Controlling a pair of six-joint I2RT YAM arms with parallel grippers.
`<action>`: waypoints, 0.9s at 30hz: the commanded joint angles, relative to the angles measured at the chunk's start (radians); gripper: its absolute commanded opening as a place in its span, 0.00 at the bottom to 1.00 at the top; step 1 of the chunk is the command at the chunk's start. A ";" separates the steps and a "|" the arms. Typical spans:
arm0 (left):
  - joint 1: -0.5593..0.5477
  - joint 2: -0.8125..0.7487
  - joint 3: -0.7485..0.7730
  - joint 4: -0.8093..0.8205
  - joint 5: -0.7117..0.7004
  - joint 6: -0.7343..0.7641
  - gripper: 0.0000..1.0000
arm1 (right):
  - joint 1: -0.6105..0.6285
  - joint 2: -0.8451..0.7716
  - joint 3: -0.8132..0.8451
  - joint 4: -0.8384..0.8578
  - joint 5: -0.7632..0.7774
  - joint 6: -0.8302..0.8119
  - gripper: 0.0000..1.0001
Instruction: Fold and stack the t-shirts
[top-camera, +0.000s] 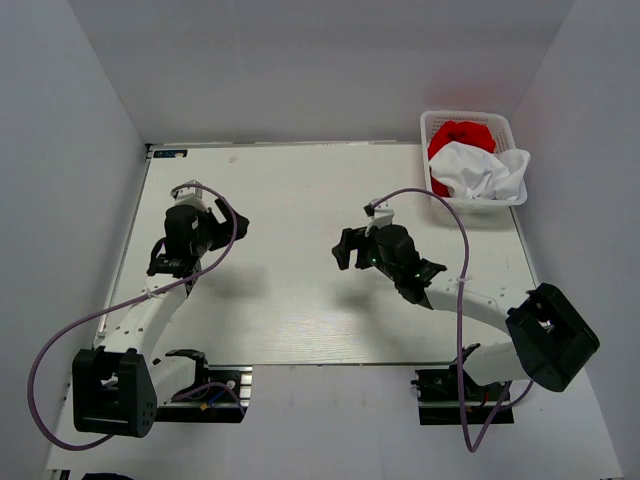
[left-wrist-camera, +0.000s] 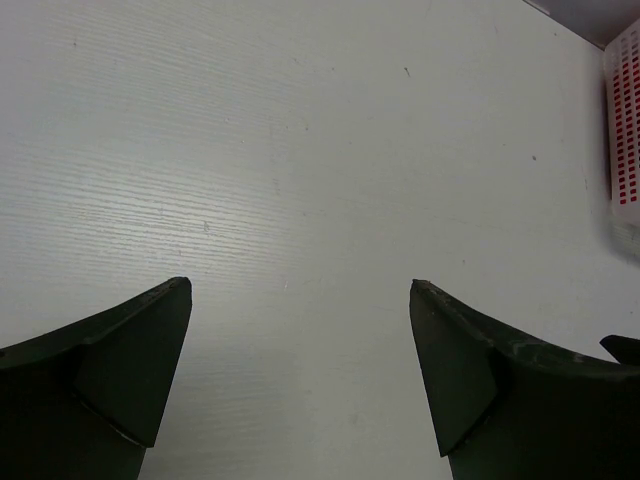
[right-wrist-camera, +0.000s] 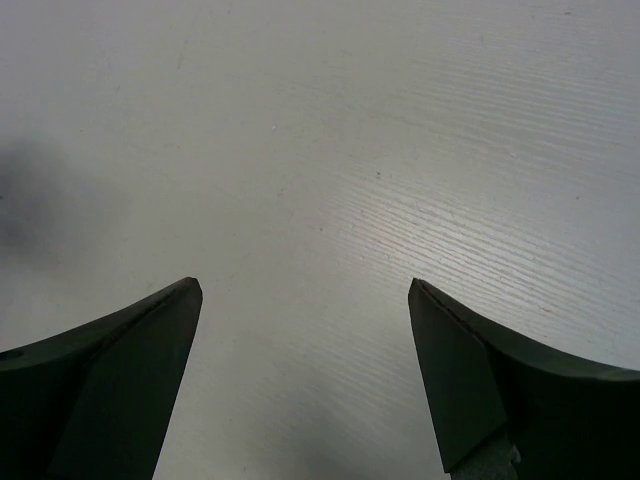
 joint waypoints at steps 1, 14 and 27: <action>-0.003 -0.019 0.008 0.009 -0.002 0.000 1.00 | -0.002 -0.023 -0.012 0.065 -0.027 -0.008 0.90; -0.003 -0.001 0.017 0.000 0.007 0.000 1.00 | -0.082 0.087 0.182 -0.134 0.132 -0.035 0.90; -0.003 0.065 0.055 -0.043 -0.020 0.020 1.00 | -0.468 0.236 0.561 -0.404 0.201 -0.089 0.90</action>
